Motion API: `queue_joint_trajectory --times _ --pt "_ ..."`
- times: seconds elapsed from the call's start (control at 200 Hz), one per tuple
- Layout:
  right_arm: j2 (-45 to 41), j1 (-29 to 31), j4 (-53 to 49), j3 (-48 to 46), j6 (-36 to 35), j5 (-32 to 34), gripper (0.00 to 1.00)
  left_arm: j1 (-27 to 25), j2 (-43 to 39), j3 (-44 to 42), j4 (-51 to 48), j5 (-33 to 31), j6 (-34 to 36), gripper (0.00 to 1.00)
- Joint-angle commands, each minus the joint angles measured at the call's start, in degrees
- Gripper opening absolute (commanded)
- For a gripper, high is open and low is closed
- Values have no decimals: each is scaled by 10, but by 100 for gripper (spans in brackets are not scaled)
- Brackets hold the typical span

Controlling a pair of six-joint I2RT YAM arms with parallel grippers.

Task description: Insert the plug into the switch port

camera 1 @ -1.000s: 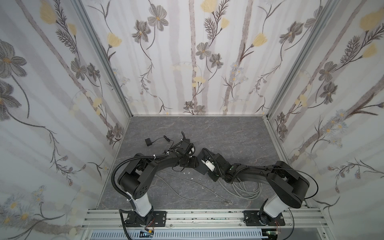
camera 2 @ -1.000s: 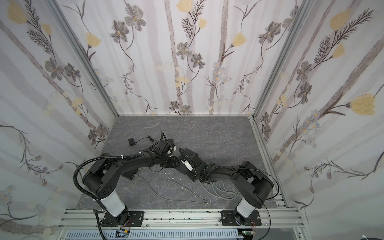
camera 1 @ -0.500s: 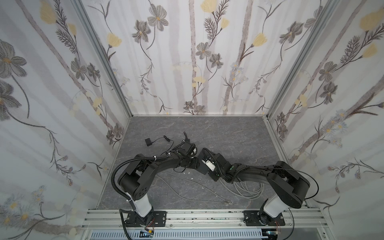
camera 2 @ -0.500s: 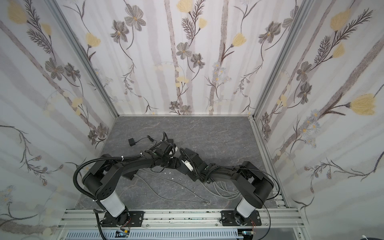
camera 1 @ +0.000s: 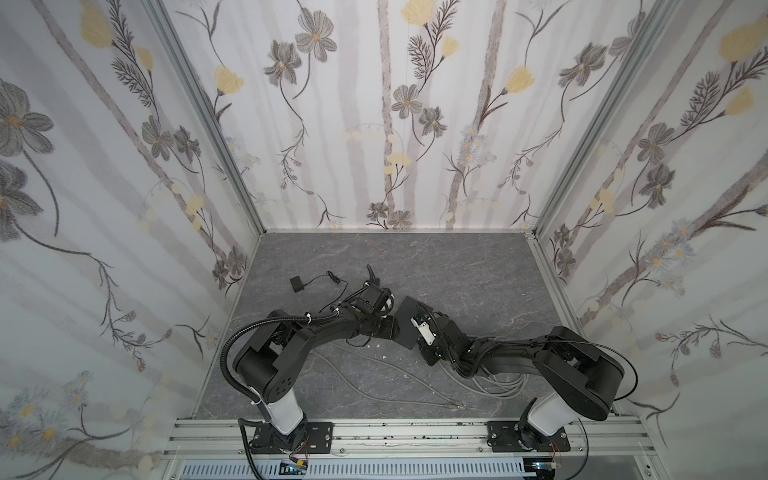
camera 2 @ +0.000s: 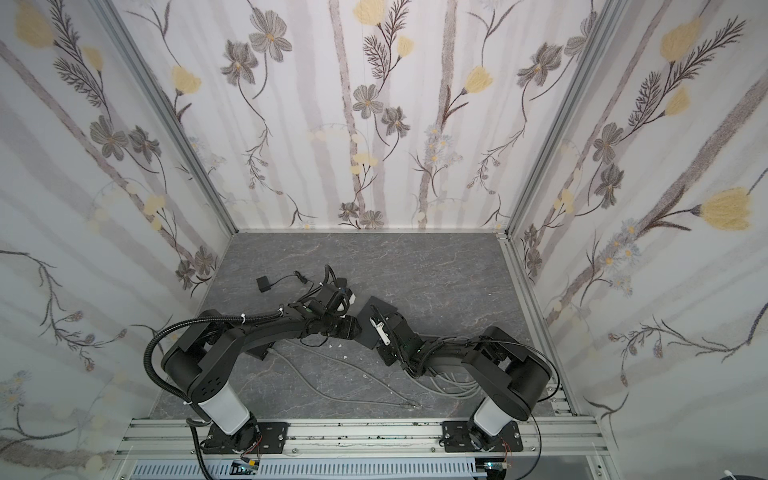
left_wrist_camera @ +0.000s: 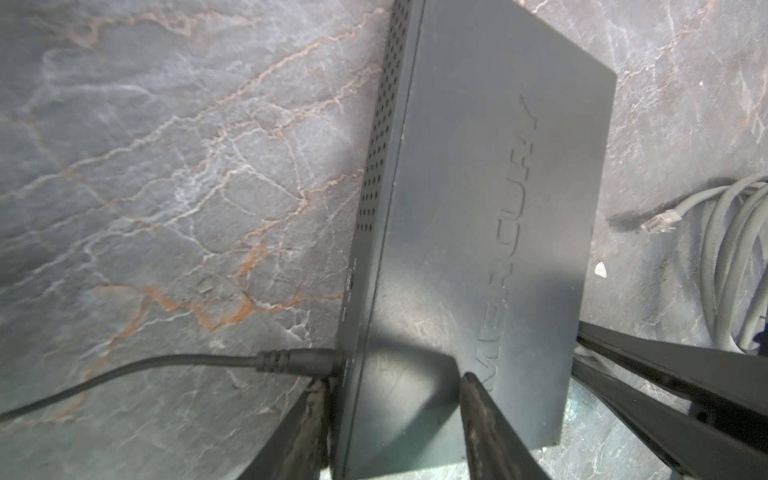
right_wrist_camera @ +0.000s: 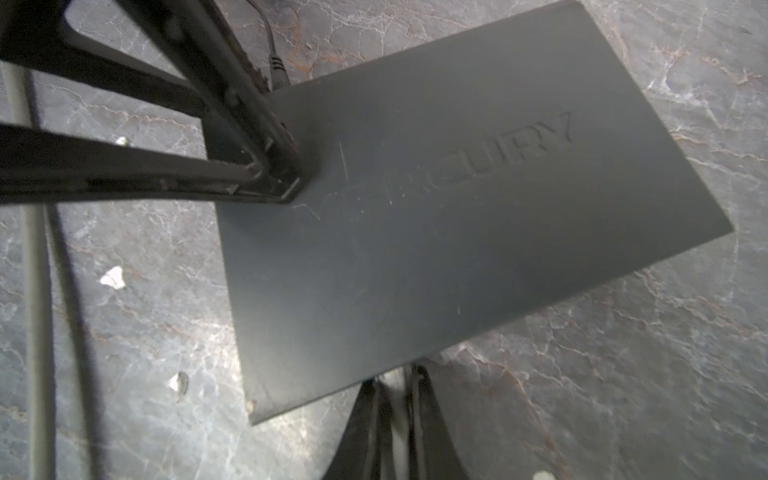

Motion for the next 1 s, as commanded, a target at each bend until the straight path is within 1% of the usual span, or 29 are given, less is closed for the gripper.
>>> queue_joint_trajectory --times 0.0,0.235,0.305,0.525,0.635,0.824,0.934,0.994 --pt "9 11 166 6 -2 -79 1 -10 10 -10 -73 137 -3 49" --pt "13 12 139 45 -64 -108 0 -9 23 -1 -77 151 4 49" --pt "8 12 123 57 -74 -105 0 -10 24 0 -79 152 5 48" --pt "2 10 77 50 -53 -87 1 0 8 -4 -88 133 3 49" --pt "-2 13 59 32 -43 -74 1 13 0 -1 -106 108 6 49" --pt "4 28 8 40 -38 -59 10 46 -14 4 -140 52 8 51" --pt "7 31 -6 43 -31 -51 11 58 -26 4 -154 2 -3 58" --pt "12 32 -5 40 -24 -48 9 63 -39 3 -156 -17 -7 62"
